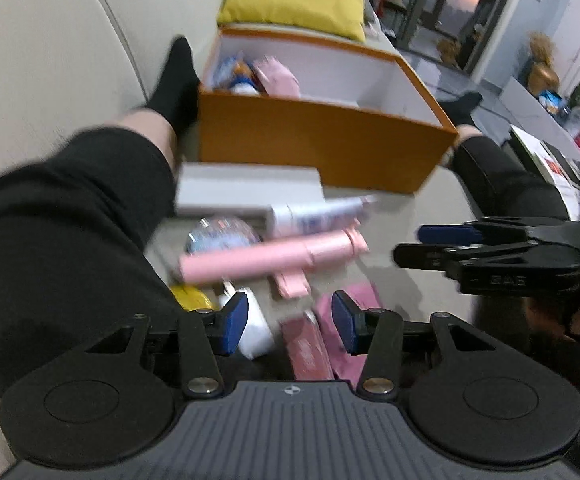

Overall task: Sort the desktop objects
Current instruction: 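Withdraw both tools from the box back to the item pile, then grasp the pink card holder with the right tool while the left tool grasps the photo card box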

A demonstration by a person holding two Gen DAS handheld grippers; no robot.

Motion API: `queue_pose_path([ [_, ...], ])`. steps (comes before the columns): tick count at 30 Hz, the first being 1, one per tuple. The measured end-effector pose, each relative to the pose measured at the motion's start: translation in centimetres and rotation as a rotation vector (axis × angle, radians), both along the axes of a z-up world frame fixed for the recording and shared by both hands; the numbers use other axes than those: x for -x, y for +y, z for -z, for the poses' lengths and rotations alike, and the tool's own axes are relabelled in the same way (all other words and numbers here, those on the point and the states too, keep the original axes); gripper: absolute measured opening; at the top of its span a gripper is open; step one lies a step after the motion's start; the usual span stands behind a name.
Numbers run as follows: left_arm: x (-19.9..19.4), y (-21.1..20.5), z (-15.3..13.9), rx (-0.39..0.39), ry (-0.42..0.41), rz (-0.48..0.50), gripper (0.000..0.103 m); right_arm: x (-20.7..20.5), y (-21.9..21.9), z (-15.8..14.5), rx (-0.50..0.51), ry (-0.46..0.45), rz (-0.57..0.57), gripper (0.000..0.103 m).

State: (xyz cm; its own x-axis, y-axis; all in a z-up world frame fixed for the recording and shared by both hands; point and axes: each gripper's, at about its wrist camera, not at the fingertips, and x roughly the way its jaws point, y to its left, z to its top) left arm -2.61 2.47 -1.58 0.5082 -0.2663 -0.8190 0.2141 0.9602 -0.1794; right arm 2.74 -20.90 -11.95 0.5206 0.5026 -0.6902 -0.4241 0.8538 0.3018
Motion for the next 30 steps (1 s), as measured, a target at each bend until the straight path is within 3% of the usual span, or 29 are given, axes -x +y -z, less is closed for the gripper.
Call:
queue_pose_path([
  [7,0.2,-1.2,1.7,0.005,0.104,0.003,0.054,-0.7,0.4,4.1,-0.005,0.244,-0.02,0.057],
  [14,-0.4,-1.8,2.9,0.002,0.15,-0.003,0.054,-1.3,0.5,7.0,-0.024,0.389,-0.002,0.058],
  [20,-0.3,-2.7,3.3,-0.039,0.17,0.027,0.054,-1.3,1.2,7.2,-0.021,0.395,-0.035,0.063],
  [24,0.4,-3.6,3.8,-0.096,0.166,0.062,0.054,-1.3,1.3,7.1,-0.021,0.385,-0.044,0.054],
  [25,0.5,-3.8,3.9,-0.101,0.163,0.064,0.053,-1.2,1.1,7.1,-0.023,0.381,-0.035,0.046],
  [27,0.5,-3.8,4.0,-0.11,0.165,0.063,0.036,-1.1,0.5,6.9,-0.039,0.378,-0.016,0.037],
  [30,0.6,-3.5,4.1,-0.089,0.164,0.054,0.034,-0.8,0.0,6.2,-0.063,0.363,-0.011,0.028],
])
